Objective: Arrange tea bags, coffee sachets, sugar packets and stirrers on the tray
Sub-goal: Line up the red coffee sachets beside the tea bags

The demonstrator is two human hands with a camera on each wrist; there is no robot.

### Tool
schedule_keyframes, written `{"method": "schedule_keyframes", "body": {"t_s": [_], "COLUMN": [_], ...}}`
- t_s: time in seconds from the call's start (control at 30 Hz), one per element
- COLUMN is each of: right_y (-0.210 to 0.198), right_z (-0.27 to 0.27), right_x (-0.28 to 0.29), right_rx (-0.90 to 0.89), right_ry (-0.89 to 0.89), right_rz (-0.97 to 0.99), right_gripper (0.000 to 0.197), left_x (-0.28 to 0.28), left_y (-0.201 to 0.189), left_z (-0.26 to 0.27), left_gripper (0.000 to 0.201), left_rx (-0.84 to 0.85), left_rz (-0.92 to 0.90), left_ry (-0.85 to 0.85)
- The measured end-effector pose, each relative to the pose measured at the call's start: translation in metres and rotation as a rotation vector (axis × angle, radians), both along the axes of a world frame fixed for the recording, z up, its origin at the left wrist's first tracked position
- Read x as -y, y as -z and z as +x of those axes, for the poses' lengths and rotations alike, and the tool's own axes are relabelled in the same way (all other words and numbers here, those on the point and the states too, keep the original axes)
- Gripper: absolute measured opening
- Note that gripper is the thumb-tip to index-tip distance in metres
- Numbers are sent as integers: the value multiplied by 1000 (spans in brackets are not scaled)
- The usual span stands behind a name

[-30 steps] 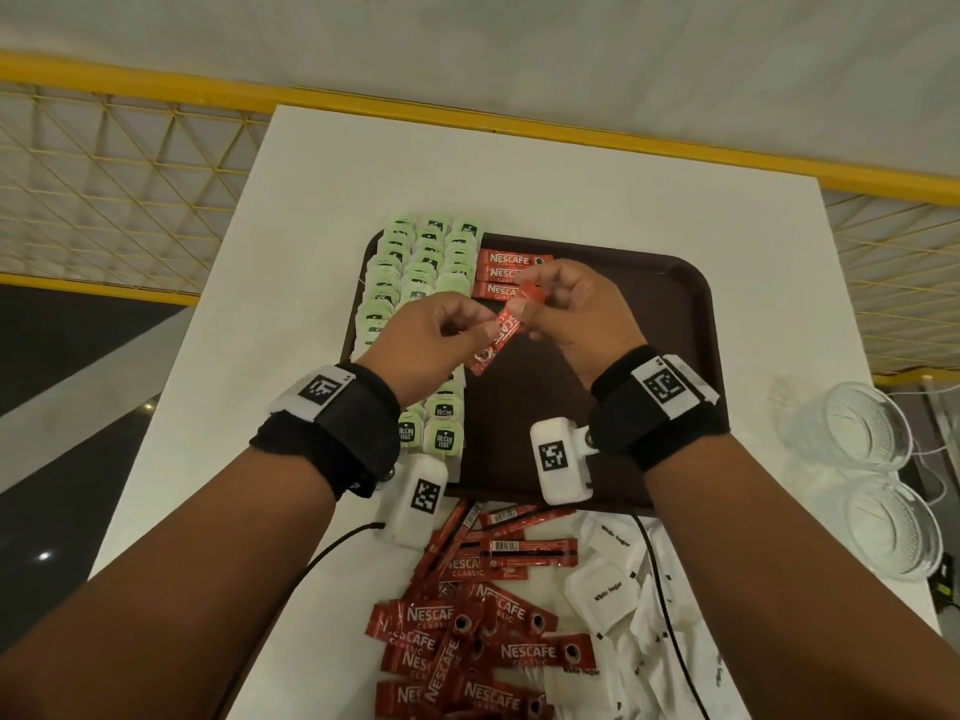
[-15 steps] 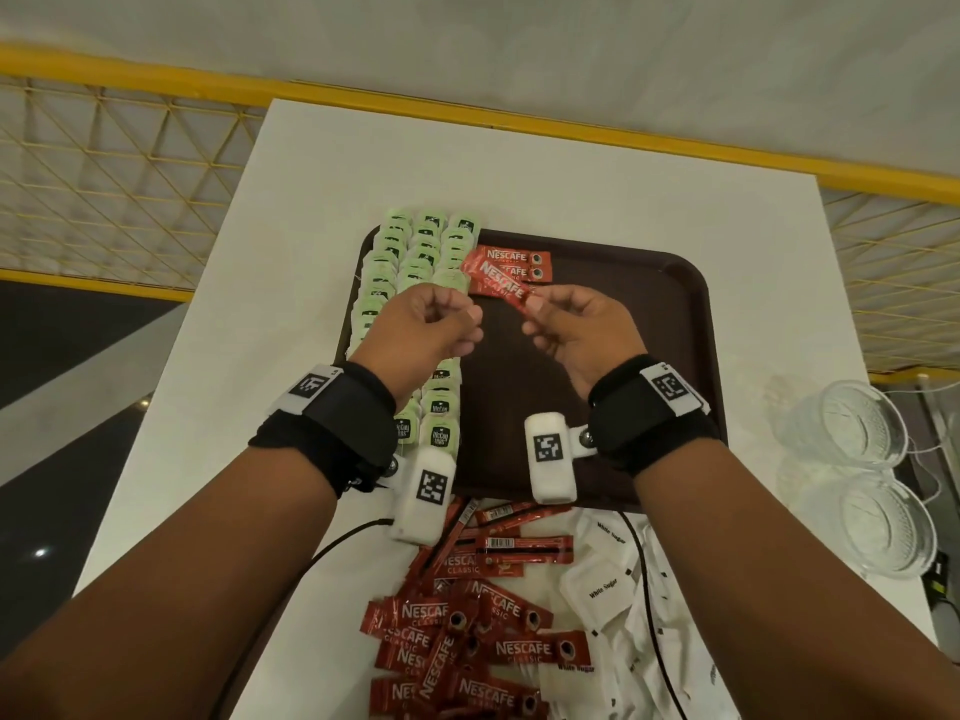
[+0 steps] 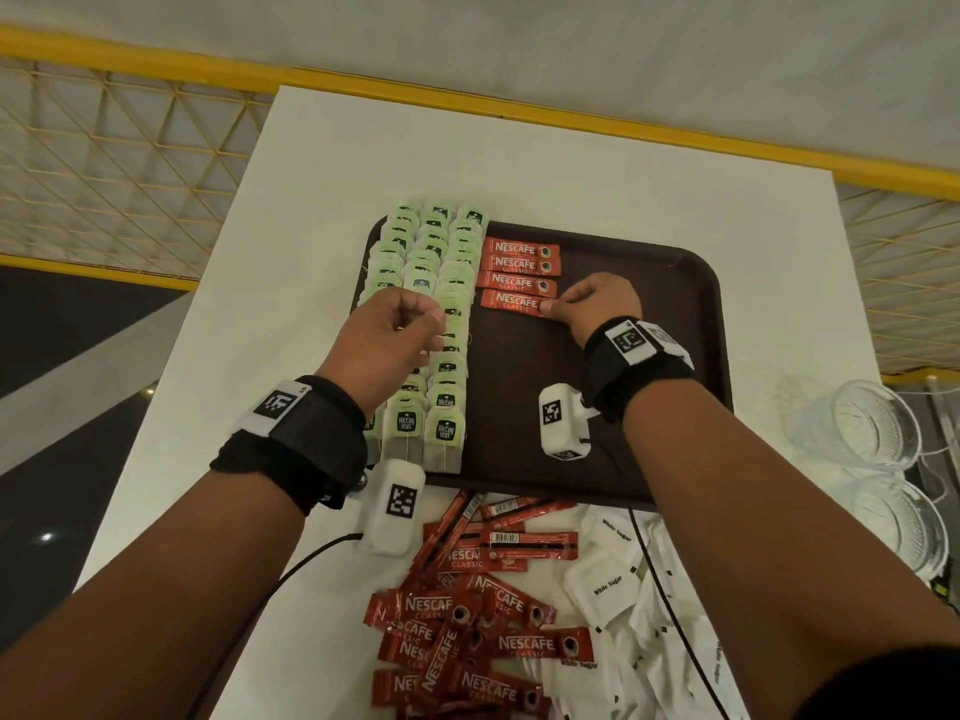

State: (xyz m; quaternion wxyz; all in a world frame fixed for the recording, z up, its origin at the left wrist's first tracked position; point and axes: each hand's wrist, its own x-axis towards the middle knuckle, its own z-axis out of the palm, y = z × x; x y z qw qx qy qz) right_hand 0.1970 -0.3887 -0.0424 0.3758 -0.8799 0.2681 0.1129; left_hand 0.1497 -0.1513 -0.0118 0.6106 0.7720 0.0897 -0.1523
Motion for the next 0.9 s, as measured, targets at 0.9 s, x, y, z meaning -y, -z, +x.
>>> {"method": "schedule_keyframes", "body": {"t_s": [0.9], "right_y": [-52], "right_z": [-215], "right_x": [-44], "right_rx": [-264], "right_ry": [-627], "right_rz": [-276], "right_gripper": [26], "left_x": [-18], "left_y": [-9], "left_z": [-120], "left_gripper": [16], "left_rx": [130], "left_rz": [638], "left_ry": [748]}}
